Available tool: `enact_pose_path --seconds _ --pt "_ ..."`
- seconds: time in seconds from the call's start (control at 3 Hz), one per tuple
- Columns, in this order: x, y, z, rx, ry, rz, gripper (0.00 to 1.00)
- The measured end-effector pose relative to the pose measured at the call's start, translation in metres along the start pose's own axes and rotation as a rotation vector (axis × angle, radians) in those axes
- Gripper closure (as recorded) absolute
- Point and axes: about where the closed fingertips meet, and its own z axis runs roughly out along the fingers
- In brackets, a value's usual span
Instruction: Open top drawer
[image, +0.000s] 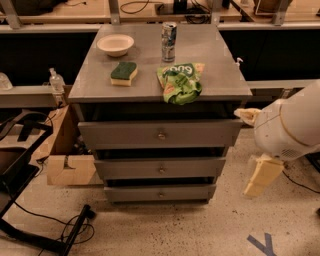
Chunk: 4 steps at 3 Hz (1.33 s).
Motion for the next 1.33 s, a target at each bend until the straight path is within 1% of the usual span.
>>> enact_pose_path --seconds 0.33,0.67,1.0,1.33 --pt "-0.002 -0.01 0.042 0.067 -0.042 -0.059 0.0" --pt "-0.007 -0.039 0.072 0.166 -0.085 -0.073 0.0" --pt "-0.01 -0.053 0.073 0.222 -0.097 -0.073 0.0" --pt "-0.01 -0.053 0.073 0.222 -0.097 -0.073 0.0"
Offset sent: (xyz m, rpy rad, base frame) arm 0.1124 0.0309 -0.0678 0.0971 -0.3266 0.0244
